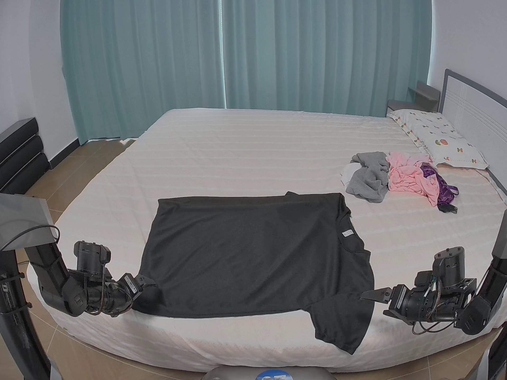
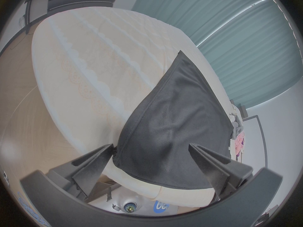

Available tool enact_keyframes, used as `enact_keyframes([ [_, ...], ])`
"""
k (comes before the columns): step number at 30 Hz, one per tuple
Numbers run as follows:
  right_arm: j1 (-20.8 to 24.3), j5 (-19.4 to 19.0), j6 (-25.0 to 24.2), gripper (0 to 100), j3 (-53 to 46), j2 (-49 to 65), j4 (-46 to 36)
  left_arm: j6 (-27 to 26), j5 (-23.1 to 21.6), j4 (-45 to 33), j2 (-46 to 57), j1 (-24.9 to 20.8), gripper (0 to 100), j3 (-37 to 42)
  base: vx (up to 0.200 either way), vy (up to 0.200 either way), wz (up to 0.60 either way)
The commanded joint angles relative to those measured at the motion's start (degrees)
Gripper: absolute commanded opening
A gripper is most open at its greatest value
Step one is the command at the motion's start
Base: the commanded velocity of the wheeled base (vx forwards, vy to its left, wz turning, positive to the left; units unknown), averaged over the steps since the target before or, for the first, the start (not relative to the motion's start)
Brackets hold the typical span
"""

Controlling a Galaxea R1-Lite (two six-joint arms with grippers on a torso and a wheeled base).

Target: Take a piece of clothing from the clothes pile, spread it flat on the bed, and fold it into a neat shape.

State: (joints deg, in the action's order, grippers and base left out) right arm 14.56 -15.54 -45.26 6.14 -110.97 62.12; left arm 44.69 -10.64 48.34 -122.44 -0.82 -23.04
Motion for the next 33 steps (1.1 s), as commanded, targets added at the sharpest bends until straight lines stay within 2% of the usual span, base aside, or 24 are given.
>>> enact_keyframes([
  [1,0.03,-0.01,0.0,100,0.01,-0.03,0.02,-0.13,0.18,0.09,-0.34,-0.06,100,-0.25,0.0,0.0,0.0],
  [16,0.03,0.07,0.0,100,0.01,-0.03,0.02,0.05,2.2,-0.26,-0.69,-1.47,100,-0.25,0.0,0.0,0.0],
  [17,0.03,-0.01,0.0,100,0.01,-0.03,0.02,0.05,2.2,-0.26,-0.69,-1.47,0,-0.25,0.0,0.0,0.0],
  [21,-0.14,0.07,0.0,100,-0.08,-0.12,0.02,0.05,2.64,-0.44,-0.25,-1.03,0,1.51,0.0,0.0,0.0],
  [27,-0.23,0.34,0.09,100,0.01,-0.39,0.02,-0.39,5.63,-0.08,0.98,0.38,0,2.83,0.0,0.0,0.0],
  [33,-0.41,0.87,0.26,100,0.62,-3.37,0.19,-0.92,5.9,-0.08,3.17,0.73,0,3.7,0.0,0.0,0.0],
])
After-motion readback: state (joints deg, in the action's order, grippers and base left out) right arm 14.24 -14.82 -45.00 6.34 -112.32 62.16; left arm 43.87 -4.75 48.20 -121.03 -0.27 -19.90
